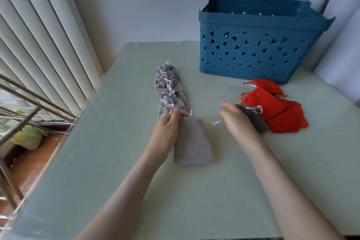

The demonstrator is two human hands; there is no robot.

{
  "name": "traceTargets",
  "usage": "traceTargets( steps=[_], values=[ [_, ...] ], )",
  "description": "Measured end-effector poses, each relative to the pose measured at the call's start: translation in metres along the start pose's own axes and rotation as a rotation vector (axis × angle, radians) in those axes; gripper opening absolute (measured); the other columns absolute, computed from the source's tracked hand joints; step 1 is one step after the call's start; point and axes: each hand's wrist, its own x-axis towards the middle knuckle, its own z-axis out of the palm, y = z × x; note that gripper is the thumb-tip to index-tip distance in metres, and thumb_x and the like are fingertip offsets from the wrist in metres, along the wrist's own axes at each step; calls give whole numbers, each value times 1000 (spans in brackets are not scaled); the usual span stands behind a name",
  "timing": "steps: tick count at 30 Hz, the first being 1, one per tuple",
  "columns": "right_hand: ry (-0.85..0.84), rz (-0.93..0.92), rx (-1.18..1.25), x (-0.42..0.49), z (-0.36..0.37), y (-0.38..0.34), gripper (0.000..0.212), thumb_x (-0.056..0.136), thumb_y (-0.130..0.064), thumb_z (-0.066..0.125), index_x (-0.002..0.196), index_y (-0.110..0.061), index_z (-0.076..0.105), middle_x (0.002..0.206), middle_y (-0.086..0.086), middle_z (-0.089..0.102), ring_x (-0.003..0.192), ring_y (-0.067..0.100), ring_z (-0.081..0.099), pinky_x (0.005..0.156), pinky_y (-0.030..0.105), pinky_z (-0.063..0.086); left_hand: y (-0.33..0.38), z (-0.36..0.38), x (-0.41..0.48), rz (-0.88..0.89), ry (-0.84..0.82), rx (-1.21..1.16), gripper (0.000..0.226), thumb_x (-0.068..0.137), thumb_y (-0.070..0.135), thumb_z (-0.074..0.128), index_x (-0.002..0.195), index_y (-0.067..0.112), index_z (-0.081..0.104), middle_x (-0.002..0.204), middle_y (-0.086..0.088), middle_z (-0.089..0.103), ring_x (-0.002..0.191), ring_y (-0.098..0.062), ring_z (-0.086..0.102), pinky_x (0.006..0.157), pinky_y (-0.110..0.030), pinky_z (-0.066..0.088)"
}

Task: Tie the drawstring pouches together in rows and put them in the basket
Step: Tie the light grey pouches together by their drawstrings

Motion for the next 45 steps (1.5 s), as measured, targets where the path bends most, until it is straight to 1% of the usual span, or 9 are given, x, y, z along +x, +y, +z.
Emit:
traceTargets(
  steps=[3,5,8,10,13,17,29,37,45],
  values=[
    [103,-168,-253,0,-1,0,46,90,-10,47,135,-12,48,143,3,43,133,19,36,107,28,26,-3,1,1,-39,38,54,38,98,41,42,74,30,70,100,1,67,95,-14,60,81,-27,43],
    [24,-262,-119,-3,1,-1,39,89,-6,48,125,-17,55,135,0,51,131,15,41,104,25,29,0,1,1,-30,61,22,38,98,40,44,76,25,71,91,5,70,88,-11,61,77,-26,43],
    [-245,-223,209,-11,5,-5,22,84,-28,52,101,-25,66,111,-3,67,115,13,57,98,28,39,3,1,0,25,53,-32,37,99,35,47,80,13,69,81,2,67,79,-10,56,73,-27,41],
    [-368,-167,270,-11,7,-6,31,83,-41,51,100,-20,68,106,1,69,106,15,61,92,31,43,4,1,-1,53,49,-49,36,99,34,47,80,10,67,79,1,64,78,-11,53,71,-27,39],
    [-476,-134,305,-14,8,-5,22,97,-29,49,95,-14,65,89,1,67,80,10,61,71,26,43,6,2,-2,43,57,-63,33,99,34,47,76,21,68,75,9,66,76,-8,55,69,-25,39],
    [-416,-181,306,-15,7,-7,14,96,-7,49,96,-11,63,78,0,63,62,2,56,53,15,41,7,2,-3,27,63,-55,33,98,35,47,76,23,67,68,14,63,68,-7,52,61,-24,37],
    [-163,-181,263,-9,7,-3,21,97,-3,45,93,-15,61,67,2,56,52,7,48,53,21,40,10,-5,-1,32,138,-175,32,100,23,45,75,14,62,72,2,59,70,-15,48,62,-26,38],
    [-137,-16,627,-7,2,-8,15,95,0,49,85,-11,54,60,3,47,53,13,42,45,18,37,13,-10,2,-42,164,-297,32,97,16,44,71,12,62,62,6,59,61,-11,49,58,-20,38],
    [-269,149,965,-7,-2,-10,19,91,10,48,106,-2,51,74,13,60,50,9,52,44,15,41,10,-12,5,-14,151,-351,29,96,13,45,73,10,62,60,5,57,60,-11,48,54,-17,39]
  ],
)
